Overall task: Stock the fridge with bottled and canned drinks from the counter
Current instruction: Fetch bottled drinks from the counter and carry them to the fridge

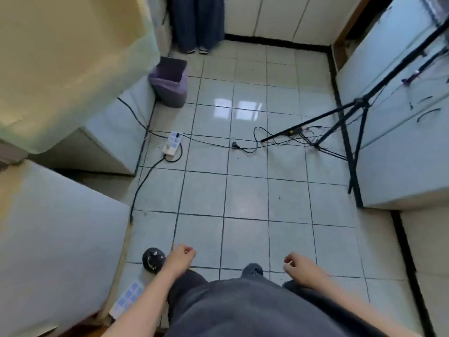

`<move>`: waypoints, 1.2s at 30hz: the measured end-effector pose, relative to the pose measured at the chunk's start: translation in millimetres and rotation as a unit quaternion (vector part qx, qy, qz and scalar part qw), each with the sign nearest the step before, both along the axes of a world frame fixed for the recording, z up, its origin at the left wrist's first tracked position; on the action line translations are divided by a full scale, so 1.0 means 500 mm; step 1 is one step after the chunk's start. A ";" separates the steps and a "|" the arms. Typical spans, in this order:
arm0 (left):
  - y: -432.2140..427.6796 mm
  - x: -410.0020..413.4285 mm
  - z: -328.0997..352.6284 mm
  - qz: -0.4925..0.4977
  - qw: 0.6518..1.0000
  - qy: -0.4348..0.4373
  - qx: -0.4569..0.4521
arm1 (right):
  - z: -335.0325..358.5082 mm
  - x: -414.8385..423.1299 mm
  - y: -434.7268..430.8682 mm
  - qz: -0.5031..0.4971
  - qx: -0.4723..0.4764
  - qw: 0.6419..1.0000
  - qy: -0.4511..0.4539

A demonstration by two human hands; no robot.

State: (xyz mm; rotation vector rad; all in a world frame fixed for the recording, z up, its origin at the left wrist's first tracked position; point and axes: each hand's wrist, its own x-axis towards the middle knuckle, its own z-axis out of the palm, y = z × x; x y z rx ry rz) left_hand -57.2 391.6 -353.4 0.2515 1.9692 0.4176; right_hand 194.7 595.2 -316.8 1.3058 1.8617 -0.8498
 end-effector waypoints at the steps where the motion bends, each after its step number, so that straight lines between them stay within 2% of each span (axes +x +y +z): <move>1: 0.032 0.041 -0.002 -0.033 0.999 0.001 -0.005 | -0.002 0.055 0.017 -0.023 0.000 1.000 -0.004; 8: 0.267 0.254 0.047 -0.232 0.972 0.032 -0.016 | 0.004 0.369 0.112 -0.244 0.009 0.969 0.040; 14: 0.473 0.324 0.053 -0.315 0.948 0.019 -0.031 | -0.010 0.495 0.122 -0.400 -0.017 0.915 0.058; 17: 0.588 0.367 0.033 -0.390 0.919 0.030 -0.045 | -0.023 0.541 0.120 -0.455 -0.036 0.888 0.054; 21: 0.785 0.466 -0.002 -0.487 0.871 0.036 -0.056 | -0.030 0.628 0.158 -0.554 -0.054 0.828 0.068; 25: 1.004 0.607 -0.008 -0.563 0.825 0.030 -0.034 | 0.003 0.731 0.220 -0.651 -0.007 0.757 0.063; 30: 1.255 0.799 0.021 -0.678 0.733 0.051 0.012 | 0.032 0.819 0.309 -0.743 0.062 0.663 0.071; 33: 1.369 0.901 0.032 -0.706 0.705 0.068 0.027 | 0.042 0.843 0.340 -0.789 0.076 0.606 0.073; 36: 1.434 0.993 0.039 -0.715 0.695 0.072 0.034 | 0.038 0.868 0.346 -0.808 0.075 0.581 0.057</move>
